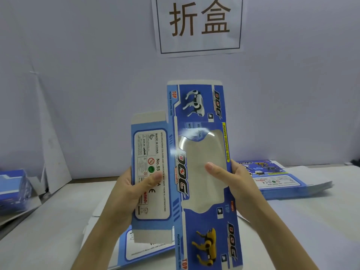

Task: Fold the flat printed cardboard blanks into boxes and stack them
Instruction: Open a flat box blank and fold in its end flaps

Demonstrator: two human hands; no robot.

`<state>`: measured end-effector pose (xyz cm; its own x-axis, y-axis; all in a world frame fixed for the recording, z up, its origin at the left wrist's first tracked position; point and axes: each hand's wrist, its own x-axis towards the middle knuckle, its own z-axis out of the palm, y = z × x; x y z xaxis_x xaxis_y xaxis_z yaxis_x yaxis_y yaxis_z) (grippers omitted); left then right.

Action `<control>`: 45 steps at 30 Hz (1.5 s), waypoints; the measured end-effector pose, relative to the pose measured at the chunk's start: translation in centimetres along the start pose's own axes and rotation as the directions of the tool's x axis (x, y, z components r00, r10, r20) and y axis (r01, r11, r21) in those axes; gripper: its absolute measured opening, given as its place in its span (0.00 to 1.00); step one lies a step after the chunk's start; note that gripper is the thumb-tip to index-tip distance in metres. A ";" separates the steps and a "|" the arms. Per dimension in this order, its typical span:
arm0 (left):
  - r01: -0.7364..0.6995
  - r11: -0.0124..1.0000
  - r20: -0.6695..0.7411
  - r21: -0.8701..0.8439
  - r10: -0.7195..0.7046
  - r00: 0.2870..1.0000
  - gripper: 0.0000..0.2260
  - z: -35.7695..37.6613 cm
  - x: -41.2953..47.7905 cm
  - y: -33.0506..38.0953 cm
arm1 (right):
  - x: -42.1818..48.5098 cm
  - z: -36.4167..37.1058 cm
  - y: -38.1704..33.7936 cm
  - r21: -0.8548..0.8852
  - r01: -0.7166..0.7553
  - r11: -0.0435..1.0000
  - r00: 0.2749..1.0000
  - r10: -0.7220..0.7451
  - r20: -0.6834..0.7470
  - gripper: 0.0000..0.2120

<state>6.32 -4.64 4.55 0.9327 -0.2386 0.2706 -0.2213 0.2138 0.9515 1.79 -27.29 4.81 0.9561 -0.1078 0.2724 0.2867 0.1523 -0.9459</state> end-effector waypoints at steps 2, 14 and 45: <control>-0.011 1.000 -0.026 0.002 0.011 1.000 0.23 0.0 0.1 -0.1 | 0.1 0.0 0.2 0.028 -0.013 1.000 1.000 0.013 0.003 0.23; -0.060 0.996 -0.107 0.070 0.067 0.992 0.20 0.8 0.1 -0.4 | -0.2 0.2 -0.4 0.024 0.021 0.999 0.999 -0.020 -0.026 0.21; -0.154 0.980 -0.073 -0.128 0.145 0.987 0.29 1.9 -0.9 0.5 | -1.0 3.1 -0.2 -0.046 0.216 0.975 0.967 -0.207 0.150 0.20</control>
<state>4.88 -6.09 5.03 0.9089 -0.1353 0.3944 -0.3236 0.3674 0.8719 0.93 -24.20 5.30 0.8739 0.0113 0.4859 0.4836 0.0796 -0.8717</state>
